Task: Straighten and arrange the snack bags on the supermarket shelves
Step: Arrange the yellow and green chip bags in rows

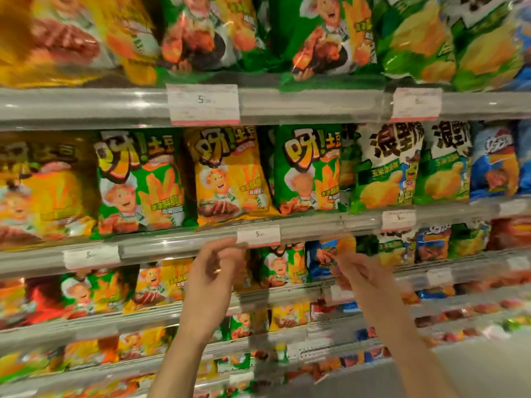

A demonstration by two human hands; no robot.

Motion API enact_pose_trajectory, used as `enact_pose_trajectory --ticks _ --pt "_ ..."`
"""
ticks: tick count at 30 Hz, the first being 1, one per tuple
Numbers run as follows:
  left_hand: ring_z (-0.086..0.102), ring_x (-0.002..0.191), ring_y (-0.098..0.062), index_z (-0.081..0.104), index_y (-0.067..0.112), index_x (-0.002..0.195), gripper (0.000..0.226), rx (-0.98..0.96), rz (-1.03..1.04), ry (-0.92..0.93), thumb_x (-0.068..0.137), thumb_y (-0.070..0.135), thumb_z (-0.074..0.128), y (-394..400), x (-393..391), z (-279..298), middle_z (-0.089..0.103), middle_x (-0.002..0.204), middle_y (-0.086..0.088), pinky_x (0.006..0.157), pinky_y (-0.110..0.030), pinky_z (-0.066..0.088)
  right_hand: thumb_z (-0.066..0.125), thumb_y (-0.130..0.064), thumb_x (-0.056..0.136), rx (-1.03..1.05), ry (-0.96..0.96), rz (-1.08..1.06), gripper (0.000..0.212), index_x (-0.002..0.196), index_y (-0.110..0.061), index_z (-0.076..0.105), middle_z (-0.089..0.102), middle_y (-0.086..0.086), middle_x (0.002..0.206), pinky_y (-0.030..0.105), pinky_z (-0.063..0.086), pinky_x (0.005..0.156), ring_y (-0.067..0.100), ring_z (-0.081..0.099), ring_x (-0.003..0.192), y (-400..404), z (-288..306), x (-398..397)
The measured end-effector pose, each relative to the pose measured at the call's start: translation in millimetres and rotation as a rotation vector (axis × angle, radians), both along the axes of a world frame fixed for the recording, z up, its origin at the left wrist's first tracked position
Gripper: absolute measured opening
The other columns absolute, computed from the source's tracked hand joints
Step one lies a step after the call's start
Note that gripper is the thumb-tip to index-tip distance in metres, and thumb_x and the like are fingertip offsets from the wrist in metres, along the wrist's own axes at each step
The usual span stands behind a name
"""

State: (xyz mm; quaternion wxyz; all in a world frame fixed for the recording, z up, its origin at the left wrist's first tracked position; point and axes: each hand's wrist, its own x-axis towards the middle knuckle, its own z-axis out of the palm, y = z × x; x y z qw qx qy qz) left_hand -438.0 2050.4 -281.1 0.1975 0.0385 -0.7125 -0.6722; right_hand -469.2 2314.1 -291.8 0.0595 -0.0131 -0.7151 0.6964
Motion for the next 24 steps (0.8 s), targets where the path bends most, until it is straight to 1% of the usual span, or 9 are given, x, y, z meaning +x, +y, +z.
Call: enact_pose_trajectory --ticks 4,7,9,11,14,18,20,22,24 --pt "0.071 0.095 -0.007 0.069 0.037 0.108 0.015 0.008 0.007 -0.003 0.102 0.026 0.061 -11 4 -1 0.076 0.099 0.012 0.08 -0.025 0.05 0.065 -0.02 0.097 0.031 0.013 -0.01 0.011 0.095 -0.02 0.076 0.077 -0.001 0.082 0.015 0.056 0.066 0.009 0.072 0.074 -9 5 -2" --pt "0.069 0.092 0.0 0.069 0.036 0.112 0.014 -0.03 0.033 -0.002 0.102 0.029 0.061 -18 4 5 0.077 0.099 0.013 0.071 -0.019 0.052 0.063 -0.016 0.099 0.093 0.036 0.009 0.012 0.097 -0.016 0.075 0.078 0.002 0.085 0.019 0.059 0.069 0.015 0.073 0.078 -15 8 -11" --pt "0.07 0.092 -0.001 0.068 0.037 0.112 0.013 -0.061 0.054 -0.003 0.102 0.032 0.061 -21 3 12 0.076 0.099 0.014 0.07 -0.023 0.056 0.063 -0.015 0.1 0.141 0.077 0.036 0.015 0.092 -0.018 0.075 0.077 0.0 0.081 0.02 0.058 0.07 0.013 0.072 0.075 -20 9 -16" --pt "0.071 0.093 -0.003 0.066 0.036 0.114 0.014 -0.085 0.081 0.011 0.102 0.033 0.06 -23 2 17 0.076 0.098 0.015 0.076 -0.027 0.058 0.063 -0.015 0.1 0.188 0.12 0.048 0.019 0.086 -0.02 0.075 0.076 -0.002 0.076 0.017 0.056 0.068 0.011 0.071 0.07 -25 11 -22" --pt "0.07 0.097 -0.001 0.066 0.035 0.115 0.014 -0.118 0.099 0.019 0.102 0.033 0.06 -31 2 21 0.075 0.101 0.018 0.083 -0.027 0.055 0.064 -0.02 0.099 0.239 0.135 0.06 0.018 0.084 -0.021 0.076 0.074 -0.001 0.073 0.021 0.055 0.067 0.016 0.07 0.07 -33 13 -30" --pt "0.066 0.1 0.004 0.067 0.04 0.109 0.012 -0.176 0.163 0.058 0.1 0.032 0.063 -54 2 28 0.07 0.102 0.029 0.077 -0.01 0.049 0.063 -0.034 0.098 0.301 0.139 0.087 0.015 0.087 -0.031 0.073 0.074 -0.003 0.073 0.032 0.051 0.068 0.024 0.069 0.073 -52 14 -32" --pt "0.063 0.101 0.005 0.067 0.039 0.11 0.013 -0.181 0.181 0.08 0.1 0.032 0.063 -65 -3 33 0.068 0.102 0.029 0.078 -0.01 0.048 0.062 -0.031 0.099 0.335 0.144 0.077 0.016 0.087 -0.033 0.072 0.075 -0.012 0.076 0.033 0.052 0.072 0.016 0.071 0.076 -63 21 -33" --pt "0.061 0.103 0.006 0.066 0.037 0.113 0.015 -0.218 0.181 0.106 0.099 0.031 0.064 -76 -7 39 0.068 0.105 0.024 0.083 -0.02 0.05 0.061 -0.021 0.1 0.322 0.173 0.044 0.02 0.086 -0.032 0.072 0.073 -0.022 0.077 0.029 0.051 0.074 0.0 0.067 0.074 -76 27 -32" --pt "0.059 0.101 0.005 0.065 0.033 0.114 0.016 -0.328 0.184 0.155 0.098 0.03 0.065 -91 -12 48 0.065 0.109 0.017 0.084 -0.023 0.049 0.062 -0.013 0.1 0.294 0.218 0.004 0.022 0.09 -0.029 0.072 0.072 -0.029 0.079 0.01 0.047 0.07 -0.009 0.065 0.075 -93 36 -31"
